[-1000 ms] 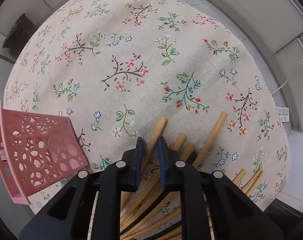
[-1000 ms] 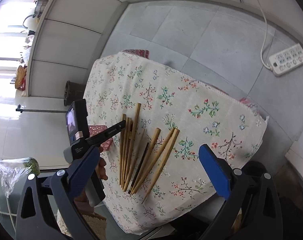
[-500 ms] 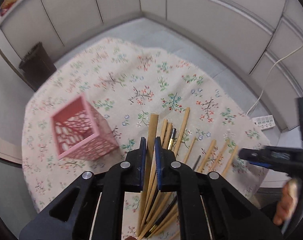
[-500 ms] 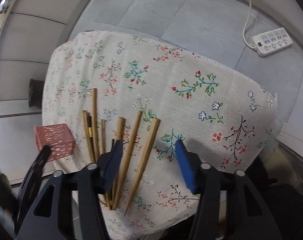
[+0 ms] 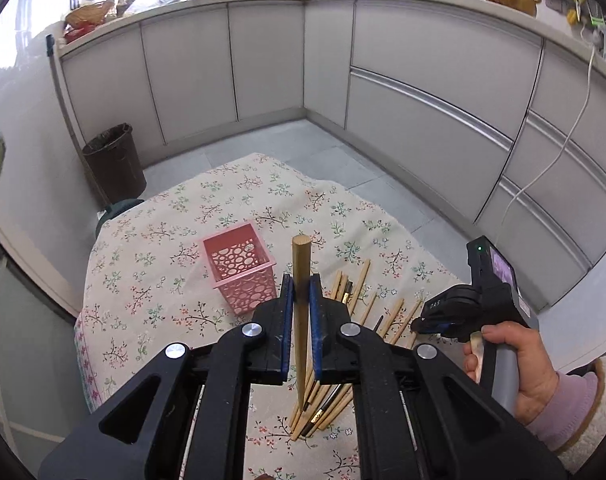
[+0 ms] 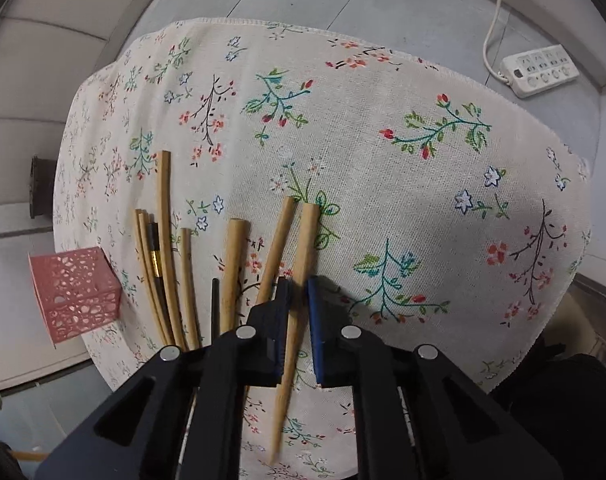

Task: Organize utensils
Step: 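Lift the chopstick upright into the pink holder and open the left tool while the right tool carries its chopstick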

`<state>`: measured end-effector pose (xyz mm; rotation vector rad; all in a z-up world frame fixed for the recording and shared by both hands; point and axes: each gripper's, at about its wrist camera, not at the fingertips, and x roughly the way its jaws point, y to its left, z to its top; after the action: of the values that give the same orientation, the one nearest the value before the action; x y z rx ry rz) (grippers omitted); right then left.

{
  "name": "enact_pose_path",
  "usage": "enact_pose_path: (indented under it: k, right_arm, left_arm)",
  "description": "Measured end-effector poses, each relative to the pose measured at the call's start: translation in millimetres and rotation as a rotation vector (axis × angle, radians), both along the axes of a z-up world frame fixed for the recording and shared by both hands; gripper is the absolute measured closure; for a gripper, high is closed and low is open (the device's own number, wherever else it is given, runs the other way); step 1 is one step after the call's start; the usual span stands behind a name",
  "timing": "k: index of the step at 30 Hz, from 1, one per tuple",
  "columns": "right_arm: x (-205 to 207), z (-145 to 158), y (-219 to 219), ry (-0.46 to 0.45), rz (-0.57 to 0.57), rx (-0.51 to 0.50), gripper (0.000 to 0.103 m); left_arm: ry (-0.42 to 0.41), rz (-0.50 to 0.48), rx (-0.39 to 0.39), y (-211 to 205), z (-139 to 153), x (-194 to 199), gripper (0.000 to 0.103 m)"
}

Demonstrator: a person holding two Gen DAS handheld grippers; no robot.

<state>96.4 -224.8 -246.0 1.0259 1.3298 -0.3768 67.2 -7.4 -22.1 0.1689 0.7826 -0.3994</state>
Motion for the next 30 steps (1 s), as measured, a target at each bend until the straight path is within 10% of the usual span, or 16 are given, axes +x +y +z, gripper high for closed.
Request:
enact_pose_path:
  k: [6, 19, 30]
  right_arm:
    - [-13, 18, 4, -0.104, 0.028, 0.001, 0.095]
    - [-49, 168, 59, -0.52, 0.344, -0.194, 0.095]
    - [-20, 299, 60, -0.773, 0.364, -0.271, 0.095]
  left_arm:
    - [-0.003, 0.048, -0.059, 21, 6, -7, 0.096]
    - [-0.052, 0.163, -0.153, 50, 31, -24, 0.096]
    - [-0.181, 0.229, -0.204, 50, 93, 19, 0.096]
